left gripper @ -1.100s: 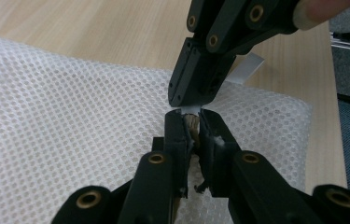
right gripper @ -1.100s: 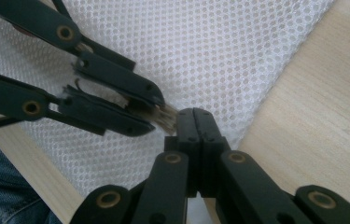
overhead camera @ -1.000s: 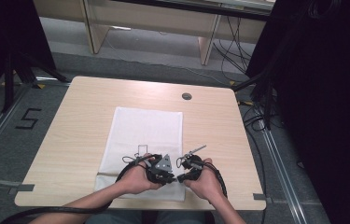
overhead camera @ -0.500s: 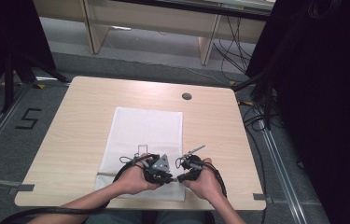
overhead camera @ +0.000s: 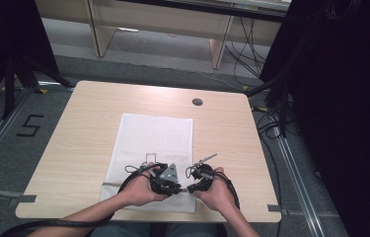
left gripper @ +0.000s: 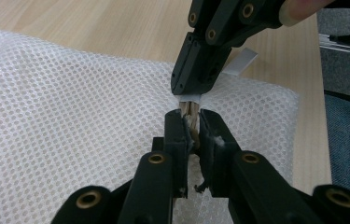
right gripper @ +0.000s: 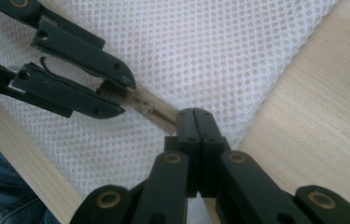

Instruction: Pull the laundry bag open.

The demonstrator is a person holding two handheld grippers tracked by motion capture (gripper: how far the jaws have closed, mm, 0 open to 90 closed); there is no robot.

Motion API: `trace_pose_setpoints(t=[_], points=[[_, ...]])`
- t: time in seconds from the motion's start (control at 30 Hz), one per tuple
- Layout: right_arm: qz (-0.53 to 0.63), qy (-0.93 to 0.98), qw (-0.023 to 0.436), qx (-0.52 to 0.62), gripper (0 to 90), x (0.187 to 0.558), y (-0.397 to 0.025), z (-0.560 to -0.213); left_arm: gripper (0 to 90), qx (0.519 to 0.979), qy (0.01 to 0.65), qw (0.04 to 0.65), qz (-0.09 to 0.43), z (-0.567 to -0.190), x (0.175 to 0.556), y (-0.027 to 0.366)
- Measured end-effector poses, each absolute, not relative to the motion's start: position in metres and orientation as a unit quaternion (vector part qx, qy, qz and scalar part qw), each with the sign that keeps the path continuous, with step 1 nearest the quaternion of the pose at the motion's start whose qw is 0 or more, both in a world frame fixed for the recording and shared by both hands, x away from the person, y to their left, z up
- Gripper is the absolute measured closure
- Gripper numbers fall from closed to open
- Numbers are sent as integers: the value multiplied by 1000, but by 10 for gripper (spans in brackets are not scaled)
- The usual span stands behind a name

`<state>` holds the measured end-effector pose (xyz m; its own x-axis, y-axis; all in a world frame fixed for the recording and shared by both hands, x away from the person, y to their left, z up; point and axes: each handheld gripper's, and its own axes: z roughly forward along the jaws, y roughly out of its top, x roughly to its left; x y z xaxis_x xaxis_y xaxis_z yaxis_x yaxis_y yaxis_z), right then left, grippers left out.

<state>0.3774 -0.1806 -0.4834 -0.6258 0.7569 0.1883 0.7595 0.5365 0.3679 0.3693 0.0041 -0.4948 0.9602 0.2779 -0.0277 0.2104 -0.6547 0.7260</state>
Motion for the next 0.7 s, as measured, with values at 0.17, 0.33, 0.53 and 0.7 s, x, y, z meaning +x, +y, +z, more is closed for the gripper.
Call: trace_pose_setpoints(t=[0.17,0.33,0.53,0.7], points=[[-210,-878,-1,-430,900,377,-180,-483,817,910,128,391,47,-493,370,8],[-212,-880,-1,-425,900,378,-180,-484,817,909,132,394,46,-492,370,11],[-213,-880,-2,-424,900,378,-180,-484,817,909,131,393,46,-492,369,11],[-213,-879,1,-426,900,378,-181,-484,817,906,140,396,44,-490,369,12]])
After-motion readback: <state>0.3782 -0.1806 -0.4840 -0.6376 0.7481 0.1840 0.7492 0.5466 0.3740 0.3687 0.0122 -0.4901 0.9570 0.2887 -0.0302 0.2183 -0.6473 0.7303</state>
